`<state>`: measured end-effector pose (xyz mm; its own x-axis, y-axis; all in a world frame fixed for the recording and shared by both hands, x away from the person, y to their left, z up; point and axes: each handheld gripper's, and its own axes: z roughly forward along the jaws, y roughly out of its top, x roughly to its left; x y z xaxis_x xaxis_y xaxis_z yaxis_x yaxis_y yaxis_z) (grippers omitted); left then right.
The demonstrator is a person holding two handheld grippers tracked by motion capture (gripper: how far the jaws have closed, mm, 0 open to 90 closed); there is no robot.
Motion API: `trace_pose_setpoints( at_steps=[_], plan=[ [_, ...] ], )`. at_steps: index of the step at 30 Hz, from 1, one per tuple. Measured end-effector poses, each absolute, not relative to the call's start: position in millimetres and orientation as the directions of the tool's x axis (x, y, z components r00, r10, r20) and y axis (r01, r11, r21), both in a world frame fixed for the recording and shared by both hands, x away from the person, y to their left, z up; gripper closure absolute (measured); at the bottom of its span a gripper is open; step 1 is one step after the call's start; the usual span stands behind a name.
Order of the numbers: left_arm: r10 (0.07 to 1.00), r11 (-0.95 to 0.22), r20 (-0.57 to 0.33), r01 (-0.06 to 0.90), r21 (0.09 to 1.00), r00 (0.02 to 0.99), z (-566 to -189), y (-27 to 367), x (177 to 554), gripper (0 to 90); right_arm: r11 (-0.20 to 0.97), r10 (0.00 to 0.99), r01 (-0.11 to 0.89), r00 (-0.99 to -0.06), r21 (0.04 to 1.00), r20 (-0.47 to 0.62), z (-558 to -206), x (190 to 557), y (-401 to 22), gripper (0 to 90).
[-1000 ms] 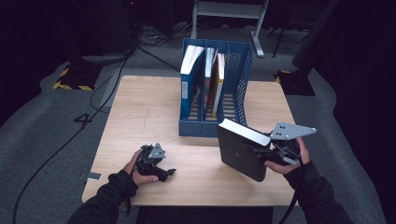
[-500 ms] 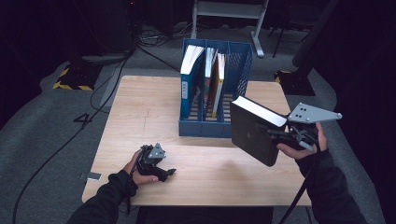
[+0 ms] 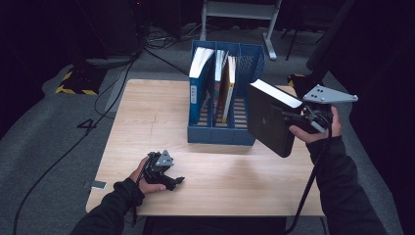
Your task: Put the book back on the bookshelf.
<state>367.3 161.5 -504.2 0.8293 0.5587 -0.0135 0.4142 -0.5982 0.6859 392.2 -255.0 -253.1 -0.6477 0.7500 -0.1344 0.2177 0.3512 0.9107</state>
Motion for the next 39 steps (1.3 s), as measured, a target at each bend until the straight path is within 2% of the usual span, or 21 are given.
trace_pose_setpoints(
  at_steps=[23, 39],
  plan=[
    [0.553, -0.604, -0.012, 0.411, 0.683, 0.833, -504, 160, 369, 13.2, 0.284, 0.862, 0.270, -0.492, 0.920, -0.122, -246, 459, -220, 53.3],
    [0.551, -0.605, -0.011, 0.409, 0.683, 0.834, -504, 159, 368, 13.2, 0.227, 0.901, 0.303, -0.427, 0.926, -0.081, -263, 492, -207, 53.2]
  ],
)
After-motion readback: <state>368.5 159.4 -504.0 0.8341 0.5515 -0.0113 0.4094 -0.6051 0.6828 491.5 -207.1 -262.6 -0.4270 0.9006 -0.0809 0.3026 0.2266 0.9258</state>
